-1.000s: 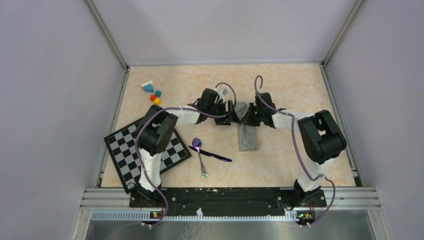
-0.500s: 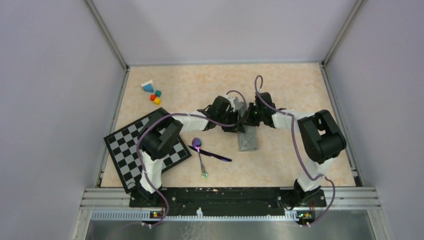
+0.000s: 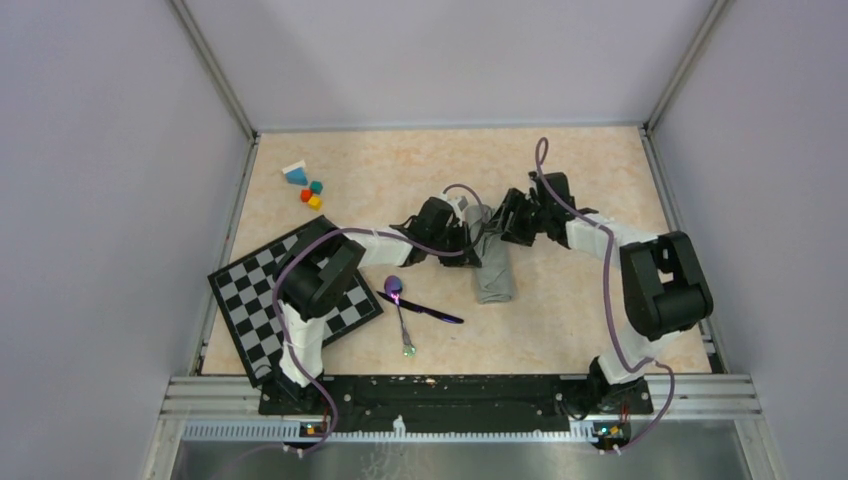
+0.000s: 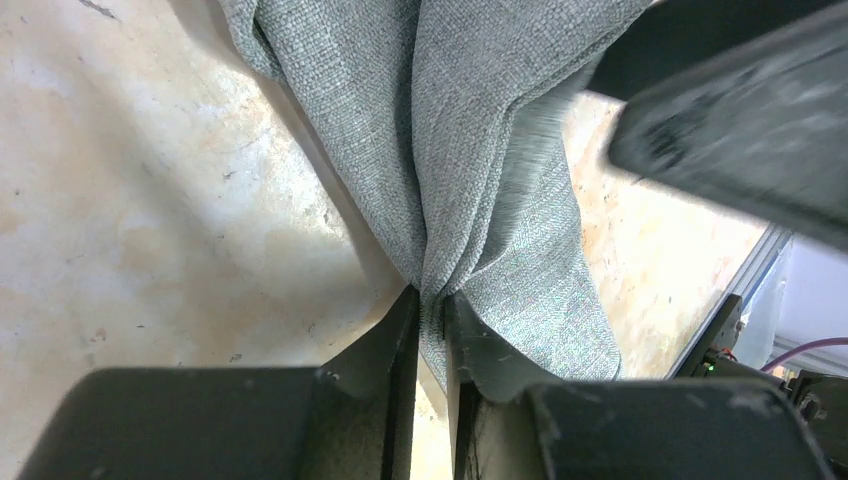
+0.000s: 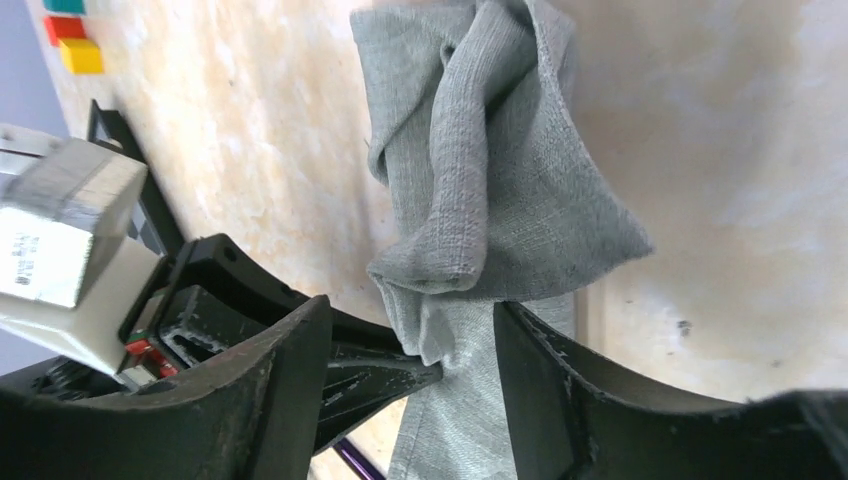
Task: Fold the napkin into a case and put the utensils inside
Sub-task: Fold the 2/3-rectangle-folded napkin at the center of the board.
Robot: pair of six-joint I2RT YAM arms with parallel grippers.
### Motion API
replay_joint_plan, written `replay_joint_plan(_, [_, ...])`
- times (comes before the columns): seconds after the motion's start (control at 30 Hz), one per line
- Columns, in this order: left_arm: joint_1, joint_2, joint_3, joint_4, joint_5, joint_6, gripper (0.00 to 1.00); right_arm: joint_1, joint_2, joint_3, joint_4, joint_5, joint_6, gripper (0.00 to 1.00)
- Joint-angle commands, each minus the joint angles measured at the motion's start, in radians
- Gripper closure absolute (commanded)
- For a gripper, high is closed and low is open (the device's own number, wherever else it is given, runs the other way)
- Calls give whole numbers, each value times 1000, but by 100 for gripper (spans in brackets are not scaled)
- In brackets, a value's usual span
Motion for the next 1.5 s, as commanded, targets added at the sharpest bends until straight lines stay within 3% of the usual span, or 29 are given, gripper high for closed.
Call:
replay_joint_plan(0.0, [-4,-4,-48,-57,-20,3,80,-45,-63,6,1,-51,-36,37])
replay_joint_plan(0.13, [-4,-4,-48,-54,-13,2,81,-53,-35,27,24,-46,-39,31])
replay_joint_plan(0.4, [-4,-4,-40,-56,-3,6,83,-53,43,60,86,-41,-27,30])
replay_joint_plan(0.7, [-5,-8,-56,-20,8,-1,83,25,99,153,112,-62,25,48])
replay_joint_plan(0.93, [-4,-49,-77,-13,-3,5,77,83,175,200,138,-62,59,45])
replay_joint_plan(1.17, [21,-172,-182,24,7,-2,56,85,239,283,104,-195,23,40])
replay_joint_plan(1.47, [93,-346,-233,-40,38,31,50,66,32,199,-20,-254,-35,34])
